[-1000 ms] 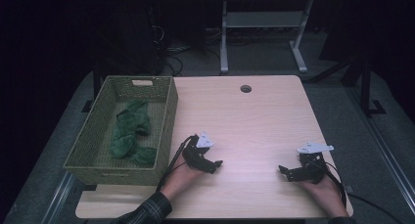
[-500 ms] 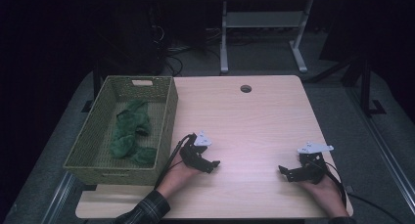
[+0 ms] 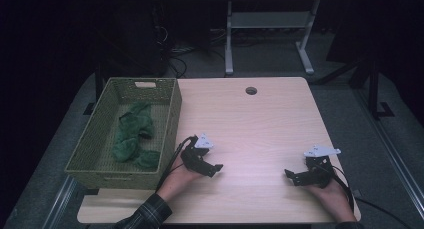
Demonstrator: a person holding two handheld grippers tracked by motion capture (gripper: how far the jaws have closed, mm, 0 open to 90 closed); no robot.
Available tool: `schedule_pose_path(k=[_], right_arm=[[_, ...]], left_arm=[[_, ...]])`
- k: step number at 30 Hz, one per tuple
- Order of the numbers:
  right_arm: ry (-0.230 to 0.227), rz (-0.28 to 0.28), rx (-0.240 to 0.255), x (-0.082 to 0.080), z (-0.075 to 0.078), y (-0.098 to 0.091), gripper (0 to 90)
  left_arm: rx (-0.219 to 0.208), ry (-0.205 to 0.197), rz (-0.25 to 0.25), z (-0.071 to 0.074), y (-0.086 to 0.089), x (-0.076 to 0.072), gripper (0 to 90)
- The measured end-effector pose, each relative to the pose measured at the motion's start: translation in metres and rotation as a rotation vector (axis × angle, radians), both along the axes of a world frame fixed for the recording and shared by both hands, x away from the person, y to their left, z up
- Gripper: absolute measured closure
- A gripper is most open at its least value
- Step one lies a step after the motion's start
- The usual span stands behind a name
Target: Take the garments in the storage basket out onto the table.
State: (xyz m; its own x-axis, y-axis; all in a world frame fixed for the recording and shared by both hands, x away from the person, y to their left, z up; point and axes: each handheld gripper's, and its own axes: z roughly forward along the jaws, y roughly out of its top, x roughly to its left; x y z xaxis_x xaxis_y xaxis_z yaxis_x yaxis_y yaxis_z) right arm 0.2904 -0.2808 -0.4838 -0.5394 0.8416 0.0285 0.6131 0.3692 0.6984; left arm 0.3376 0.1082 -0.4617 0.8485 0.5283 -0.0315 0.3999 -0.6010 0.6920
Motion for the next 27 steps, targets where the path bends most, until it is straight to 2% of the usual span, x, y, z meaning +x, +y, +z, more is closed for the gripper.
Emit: schedule_pose_path(k=[7,15,27], right_arm=[[-0.001,0.003,0.0,0.0,0.0,0.0,0.0],[-0.001,0.003,0.001,0.0,0.0,0.0,0.0],[-0.001,0.003,0.0,0.0,0.0,0.0,0.0]], left_arm=[[-0.014,-0.012,0.005,0.006,0.001,-0.001,13.5],[-0.006,-0.013,0.001,0.009,0.001,-0.002,13.5],[-0.004,0.0,0.001,0.018,0.001,-0.002,13.7]])
